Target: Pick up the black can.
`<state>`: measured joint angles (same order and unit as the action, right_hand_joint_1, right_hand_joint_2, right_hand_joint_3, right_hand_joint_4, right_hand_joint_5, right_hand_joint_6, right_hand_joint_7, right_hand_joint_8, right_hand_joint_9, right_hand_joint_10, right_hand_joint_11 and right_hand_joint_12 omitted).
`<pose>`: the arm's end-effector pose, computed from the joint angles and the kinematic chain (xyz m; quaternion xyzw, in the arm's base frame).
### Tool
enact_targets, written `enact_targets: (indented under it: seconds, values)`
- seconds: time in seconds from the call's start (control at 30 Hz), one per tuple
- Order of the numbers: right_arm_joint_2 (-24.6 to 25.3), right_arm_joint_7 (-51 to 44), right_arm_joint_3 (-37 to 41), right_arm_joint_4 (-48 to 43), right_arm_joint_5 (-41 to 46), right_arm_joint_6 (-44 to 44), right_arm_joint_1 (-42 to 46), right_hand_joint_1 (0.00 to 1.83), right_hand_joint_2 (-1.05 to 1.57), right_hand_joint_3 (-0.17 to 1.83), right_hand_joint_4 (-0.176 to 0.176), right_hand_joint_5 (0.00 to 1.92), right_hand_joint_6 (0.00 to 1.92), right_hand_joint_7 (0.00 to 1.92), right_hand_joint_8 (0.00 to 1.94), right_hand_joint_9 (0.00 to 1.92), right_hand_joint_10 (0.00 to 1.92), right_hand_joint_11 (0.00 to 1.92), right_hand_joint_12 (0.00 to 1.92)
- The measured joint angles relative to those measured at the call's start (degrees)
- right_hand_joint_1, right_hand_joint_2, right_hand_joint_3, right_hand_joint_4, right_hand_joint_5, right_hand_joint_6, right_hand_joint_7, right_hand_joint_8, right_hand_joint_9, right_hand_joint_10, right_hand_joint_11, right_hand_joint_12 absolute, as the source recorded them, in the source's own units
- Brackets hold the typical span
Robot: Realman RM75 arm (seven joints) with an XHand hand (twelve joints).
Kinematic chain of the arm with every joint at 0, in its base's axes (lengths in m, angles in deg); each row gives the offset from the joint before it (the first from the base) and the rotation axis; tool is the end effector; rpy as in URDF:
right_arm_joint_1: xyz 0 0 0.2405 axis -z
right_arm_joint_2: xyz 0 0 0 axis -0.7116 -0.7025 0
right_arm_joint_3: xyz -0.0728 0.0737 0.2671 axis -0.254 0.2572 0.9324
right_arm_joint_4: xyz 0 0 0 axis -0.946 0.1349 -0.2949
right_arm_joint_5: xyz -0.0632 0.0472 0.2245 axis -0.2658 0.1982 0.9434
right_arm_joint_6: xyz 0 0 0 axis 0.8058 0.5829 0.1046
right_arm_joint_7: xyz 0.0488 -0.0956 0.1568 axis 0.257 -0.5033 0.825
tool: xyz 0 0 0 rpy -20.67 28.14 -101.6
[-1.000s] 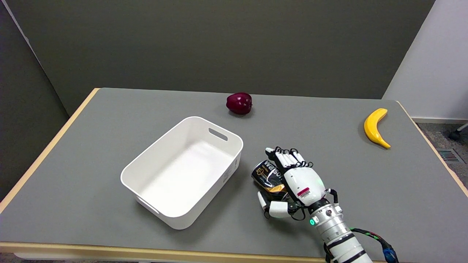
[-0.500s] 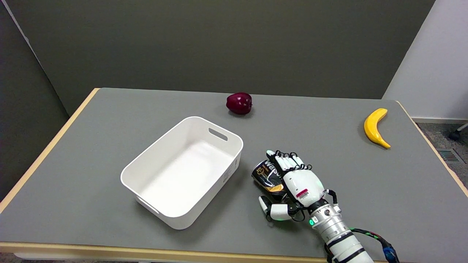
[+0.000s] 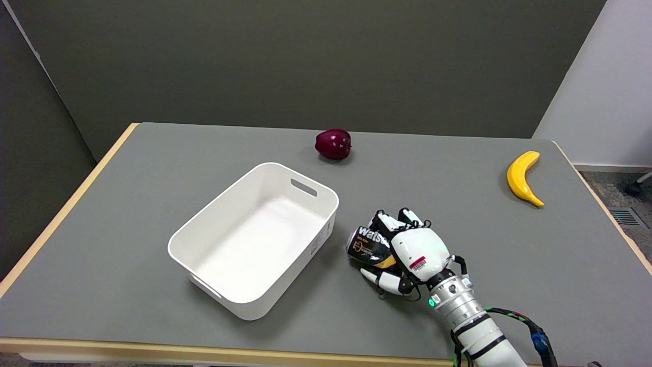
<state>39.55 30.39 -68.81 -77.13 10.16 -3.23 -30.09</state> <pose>-0.3705 -0.2866 0.2759 0.7239 -0.0624 0.1162 0.6772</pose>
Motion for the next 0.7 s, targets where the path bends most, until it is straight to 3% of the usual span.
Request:
enact_targets:
  seconds: [0.07, 0.27, 0.37, 0.7]
  values:
    - [-0.30, -0.10, 0.01, 0.01, -0.18, -0.20, -0.49, 1.09, 1.34, 0.16, -0.176, 0.39, 1.56, 0.58, 1.94, 0.72, 1.82, 0.06, 1.92]
    - [-1.70, -0.24, 0.26, -0.33, -0.50, -0.69, -2.17, 1.09, 1.34, 0.15, -0.176, 0.42, 1.53, 0.59, 1.94, 0.75, 1.91, 0.08, 1.92]
    - [-2.73, -0.25, 0.75, -0.82, -0.63, -0.89, -3.08, 1.08, 1.31, 0.23, -0.176, 0.45, 1.76, 0.50, 1.83, 0.73, 1.89, 0.09, 1.92]
    - [-6.65, 2.50, 5.37, -3.93, -2.50, -2.10, -6.20, 1.08, 1.30, 0.26, -0.176, 0.44, 1.76, 0.50, 1.83, 0.71, 1.92, 0.07, 1.92]
